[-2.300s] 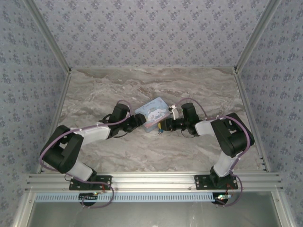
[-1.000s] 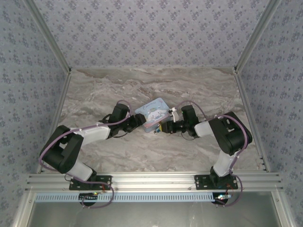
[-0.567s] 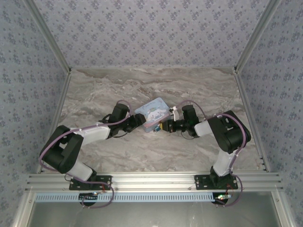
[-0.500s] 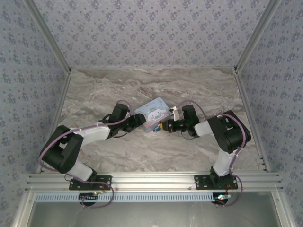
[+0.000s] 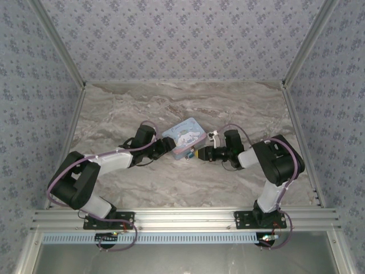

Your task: Unlock a padlock with a key

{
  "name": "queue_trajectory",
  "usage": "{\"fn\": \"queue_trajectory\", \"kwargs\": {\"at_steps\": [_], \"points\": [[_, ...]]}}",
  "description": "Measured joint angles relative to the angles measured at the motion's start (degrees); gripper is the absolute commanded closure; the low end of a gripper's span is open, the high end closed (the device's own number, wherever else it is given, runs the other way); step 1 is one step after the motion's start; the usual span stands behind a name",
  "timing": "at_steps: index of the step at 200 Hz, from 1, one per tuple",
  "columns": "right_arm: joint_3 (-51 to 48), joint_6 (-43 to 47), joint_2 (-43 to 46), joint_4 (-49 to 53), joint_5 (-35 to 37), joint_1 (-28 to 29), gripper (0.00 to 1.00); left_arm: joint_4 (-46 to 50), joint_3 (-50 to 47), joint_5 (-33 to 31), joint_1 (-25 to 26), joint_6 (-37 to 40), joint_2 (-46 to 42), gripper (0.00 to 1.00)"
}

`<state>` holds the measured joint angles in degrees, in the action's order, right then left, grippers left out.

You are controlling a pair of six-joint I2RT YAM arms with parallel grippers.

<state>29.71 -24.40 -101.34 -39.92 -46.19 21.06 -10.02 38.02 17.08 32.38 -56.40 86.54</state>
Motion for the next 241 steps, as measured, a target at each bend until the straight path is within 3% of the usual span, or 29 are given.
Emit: {"fn": "queue_trajectory", "kwargs": {"at_steps": [29, 97, 241], "points": [[-0.02, -0.24, 0.09, -2.36, -1.18, 0.02, 0.44, 0.00, 0.00, 0.00, 0.00, 0.00, 0.00, 0.35], [1.75, -1.14, -2.45, -5.42, -1.86, 0.24, 0.42, 0.00, 0.00, 0.00, 0.00, 0.00, 0.00, 0.35], [2.86, -2.01, -4.11, -6.86, -4.00, 1.20, 0.69, 0.00, 0.00, 0.00, 0.00, 0.00, 0.00, 0.35]]}}
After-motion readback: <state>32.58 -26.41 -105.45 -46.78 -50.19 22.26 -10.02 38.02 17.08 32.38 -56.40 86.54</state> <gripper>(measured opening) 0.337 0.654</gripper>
